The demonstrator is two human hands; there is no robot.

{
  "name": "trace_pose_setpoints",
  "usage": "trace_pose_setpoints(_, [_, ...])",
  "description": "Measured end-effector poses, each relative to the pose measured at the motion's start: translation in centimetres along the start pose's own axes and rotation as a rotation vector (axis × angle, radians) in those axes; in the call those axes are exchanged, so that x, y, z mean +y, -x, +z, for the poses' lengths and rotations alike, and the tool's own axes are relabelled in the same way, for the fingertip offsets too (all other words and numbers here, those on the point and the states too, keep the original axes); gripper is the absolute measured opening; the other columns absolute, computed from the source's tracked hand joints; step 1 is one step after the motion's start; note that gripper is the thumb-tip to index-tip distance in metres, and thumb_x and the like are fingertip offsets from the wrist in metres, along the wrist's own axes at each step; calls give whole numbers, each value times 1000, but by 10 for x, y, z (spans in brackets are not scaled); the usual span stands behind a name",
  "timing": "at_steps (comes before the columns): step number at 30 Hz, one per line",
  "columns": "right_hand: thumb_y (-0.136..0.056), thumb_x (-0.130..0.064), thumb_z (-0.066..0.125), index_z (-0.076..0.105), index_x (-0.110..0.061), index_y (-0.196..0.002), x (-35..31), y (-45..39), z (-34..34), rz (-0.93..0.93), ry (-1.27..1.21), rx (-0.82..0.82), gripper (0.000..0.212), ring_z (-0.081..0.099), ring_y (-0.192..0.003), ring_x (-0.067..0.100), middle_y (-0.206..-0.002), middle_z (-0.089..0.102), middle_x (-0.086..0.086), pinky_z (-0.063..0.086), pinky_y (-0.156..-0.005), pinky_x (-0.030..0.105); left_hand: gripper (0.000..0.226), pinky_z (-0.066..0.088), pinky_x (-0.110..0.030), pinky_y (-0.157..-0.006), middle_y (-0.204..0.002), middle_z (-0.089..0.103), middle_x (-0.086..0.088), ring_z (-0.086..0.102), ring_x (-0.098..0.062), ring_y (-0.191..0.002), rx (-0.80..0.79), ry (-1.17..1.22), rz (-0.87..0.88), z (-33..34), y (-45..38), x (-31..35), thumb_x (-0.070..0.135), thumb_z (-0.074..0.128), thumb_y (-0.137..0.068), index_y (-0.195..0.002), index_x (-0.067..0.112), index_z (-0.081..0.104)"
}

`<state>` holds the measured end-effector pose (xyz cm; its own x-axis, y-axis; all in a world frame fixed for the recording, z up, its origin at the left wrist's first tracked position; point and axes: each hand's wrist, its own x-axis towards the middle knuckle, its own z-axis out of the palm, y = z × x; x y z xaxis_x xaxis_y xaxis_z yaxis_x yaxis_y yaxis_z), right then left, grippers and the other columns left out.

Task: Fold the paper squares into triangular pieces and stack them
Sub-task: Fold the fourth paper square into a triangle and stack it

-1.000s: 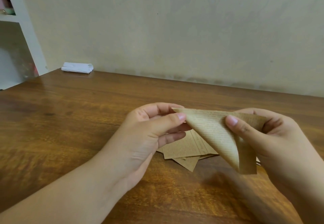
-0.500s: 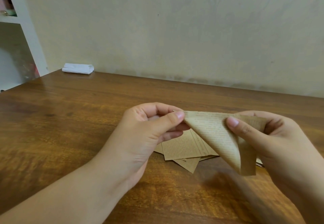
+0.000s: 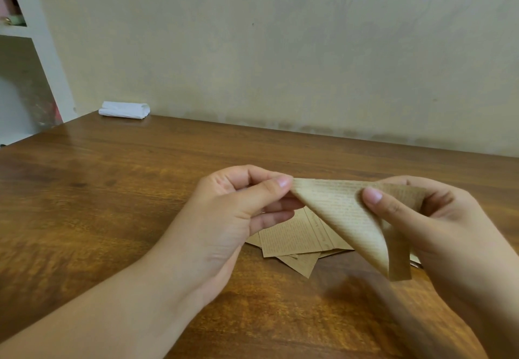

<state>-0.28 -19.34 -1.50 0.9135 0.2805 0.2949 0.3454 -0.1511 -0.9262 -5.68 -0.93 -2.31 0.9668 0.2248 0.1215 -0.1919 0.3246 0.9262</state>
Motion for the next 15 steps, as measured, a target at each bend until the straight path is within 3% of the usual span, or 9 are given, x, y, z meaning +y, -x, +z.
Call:
trace_pose_setpoints(7, [-57,-44,68,74,-20,-72,-3,1,0,17,2,-7,29,57,-53,6,-61,68,0,43,-44,17,13,58,-26,-68,-82,73,-13,71,-20,-74,-7,-10,-17,-1,0,-2,14,61,-72,-71,10,74])
trace_pose_setpoints(12, [-56,-48,67,74,-25,-73,-4,2,0,2,57,-32,29,60,-57,5,-66,71,-1,45,-51,21,24,59,-28,-67,-79,73,-11,71,-19,-71,9,-81,0,1,1,-4,16,70,-60,-83,8,69])
trace_pose_setpoints(15, [-56,-49,67,74,-29,-74,-5,3,0,4,81,-37,28,62,-57,3,-67,71,-4,46,-49,17,16,58,-24,-62,-78,73,-13,71,-18,-68,9,-121,26,2,2,-4,12,71,-57,-73,9,73])
